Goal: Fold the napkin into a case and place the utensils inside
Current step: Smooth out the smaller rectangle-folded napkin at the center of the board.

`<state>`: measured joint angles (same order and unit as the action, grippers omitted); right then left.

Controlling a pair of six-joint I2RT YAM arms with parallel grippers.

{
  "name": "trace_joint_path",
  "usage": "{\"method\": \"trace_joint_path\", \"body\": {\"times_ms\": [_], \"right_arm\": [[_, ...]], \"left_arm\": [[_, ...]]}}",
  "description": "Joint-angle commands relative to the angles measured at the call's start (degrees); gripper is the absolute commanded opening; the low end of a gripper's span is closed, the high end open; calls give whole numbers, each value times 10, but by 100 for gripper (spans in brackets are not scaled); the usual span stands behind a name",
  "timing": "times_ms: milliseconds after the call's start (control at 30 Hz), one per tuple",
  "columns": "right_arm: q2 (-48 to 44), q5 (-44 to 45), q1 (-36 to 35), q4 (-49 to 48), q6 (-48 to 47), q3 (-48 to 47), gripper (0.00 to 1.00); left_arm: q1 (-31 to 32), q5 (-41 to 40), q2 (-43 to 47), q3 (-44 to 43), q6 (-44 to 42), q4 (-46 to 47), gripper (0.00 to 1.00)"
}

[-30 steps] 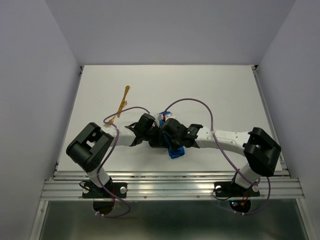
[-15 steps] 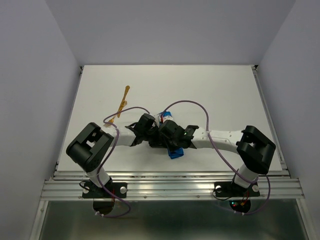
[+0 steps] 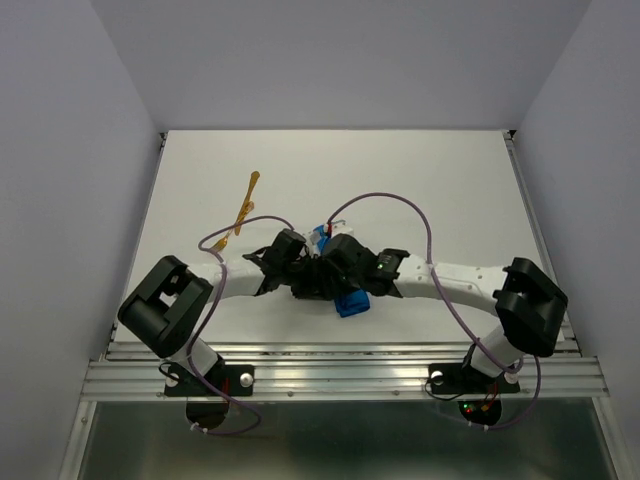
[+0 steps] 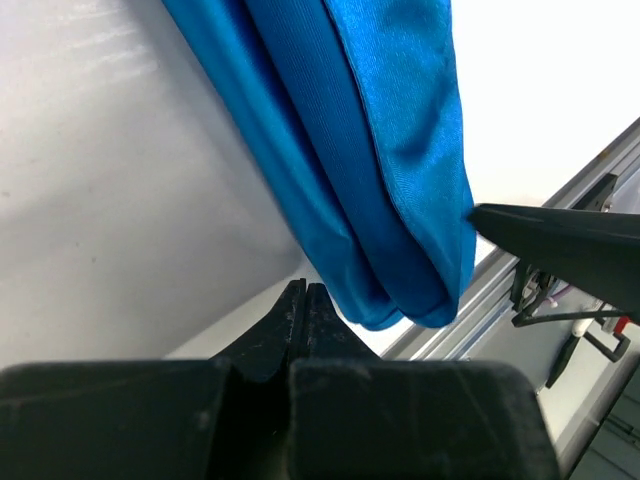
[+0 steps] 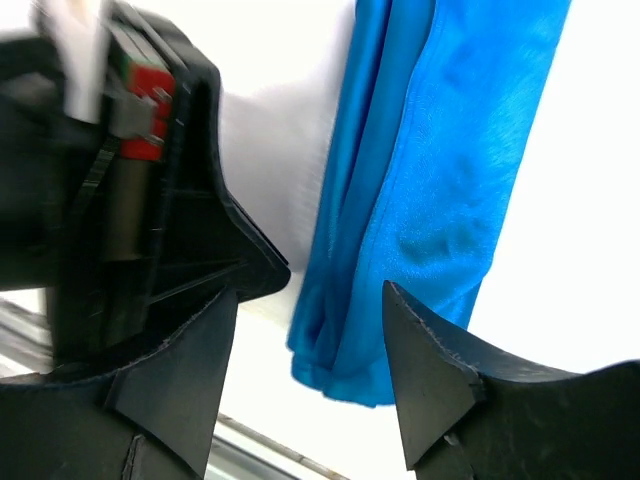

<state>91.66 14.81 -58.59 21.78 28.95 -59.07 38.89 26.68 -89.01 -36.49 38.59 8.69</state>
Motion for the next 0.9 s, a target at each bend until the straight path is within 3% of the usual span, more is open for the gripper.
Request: {"method": "trace_joint_path", "body": {"times_ms": [0, 233, 333, 467, 533, 867], "right_arm": [[-57, 30, -5, -24, 20, -4, 65], [-124, 73, -5, -15, 75, 39, 65], [-152, 80, 6, -20, 128, 76, 53], [-155, 64, 18, -23, 188, 104, 20], [-145, 49, 18, -30, 195, 109, 12], [-83, 7, 18, -60, 164, 97, 6]], "left_arm": [[2, -8, 40, 0, -15, -30, 0], [0, -21, 78, -21, -15, -58, 0], [-2, -29, 82, -38, -14, -58, 0], [-5, -36, 49, -65, -13, -58, 0], [-5, -38, 39, -78, -11, -54, 0], [-13, -46, 31, -75, -5, -52, 0]]}}
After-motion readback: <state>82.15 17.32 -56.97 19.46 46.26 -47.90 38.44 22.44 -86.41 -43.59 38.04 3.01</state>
